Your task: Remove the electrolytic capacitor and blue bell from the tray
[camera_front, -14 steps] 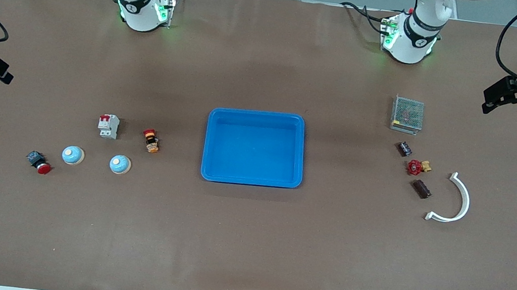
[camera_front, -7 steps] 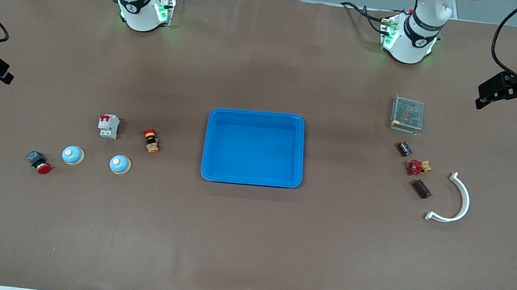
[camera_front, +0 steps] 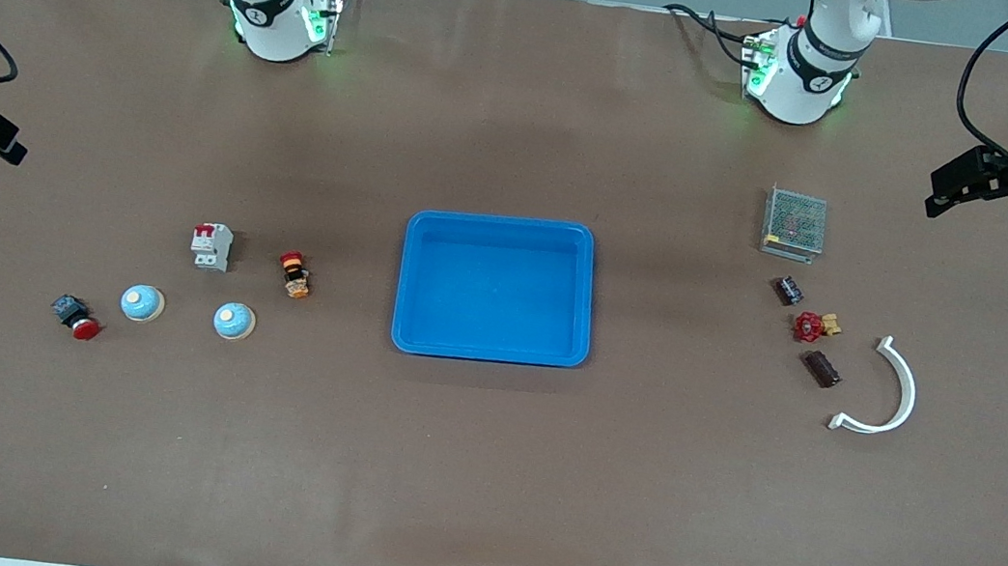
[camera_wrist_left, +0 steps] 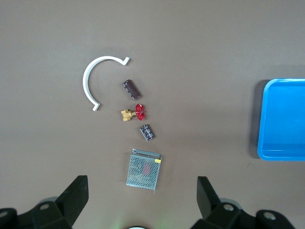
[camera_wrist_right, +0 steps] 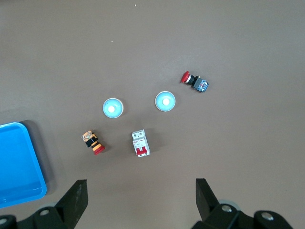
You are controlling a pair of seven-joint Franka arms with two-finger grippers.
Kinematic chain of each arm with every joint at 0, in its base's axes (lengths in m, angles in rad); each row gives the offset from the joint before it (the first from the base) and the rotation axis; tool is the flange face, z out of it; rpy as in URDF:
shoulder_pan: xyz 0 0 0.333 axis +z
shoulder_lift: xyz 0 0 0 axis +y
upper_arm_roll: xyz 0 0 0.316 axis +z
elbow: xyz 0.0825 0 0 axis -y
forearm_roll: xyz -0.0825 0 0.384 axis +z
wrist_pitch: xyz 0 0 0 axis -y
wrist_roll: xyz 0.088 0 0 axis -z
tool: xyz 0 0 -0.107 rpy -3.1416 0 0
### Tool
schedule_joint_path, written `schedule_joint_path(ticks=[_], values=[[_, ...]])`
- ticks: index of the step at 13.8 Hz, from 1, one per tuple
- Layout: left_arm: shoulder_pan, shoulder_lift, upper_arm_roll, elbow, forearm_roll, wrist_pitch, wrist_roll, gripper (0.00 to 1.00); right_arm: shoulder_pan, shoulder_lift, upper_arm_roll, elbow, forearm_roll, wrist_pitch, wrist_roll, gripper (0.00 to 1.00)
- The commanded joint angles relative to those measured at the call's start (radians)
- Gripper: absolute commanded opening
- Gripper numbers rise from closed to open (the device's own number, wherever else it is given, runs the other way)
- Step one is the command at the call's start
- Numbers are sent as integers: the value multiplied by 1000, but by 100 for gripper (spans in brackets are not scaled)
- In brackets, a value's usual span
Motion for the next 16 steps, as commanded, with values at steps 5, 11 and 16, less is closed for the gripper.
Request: schedule_joint_path(ticks=[5, 11, 16], values=[[-1, 1, 9, 31, 57, -77, 14, 100, 13, -10, -1, -13, -5, 18, 15, 100], [2, 13, 17, 63, 57, -79, 11, 100, 11, -12, -1, -13, -5, 18, 13, 100], [-1, 36, 15, 81, 60, -79, 3, 100, 11, -12, -1, -13, -5, 18, 13, 100]])
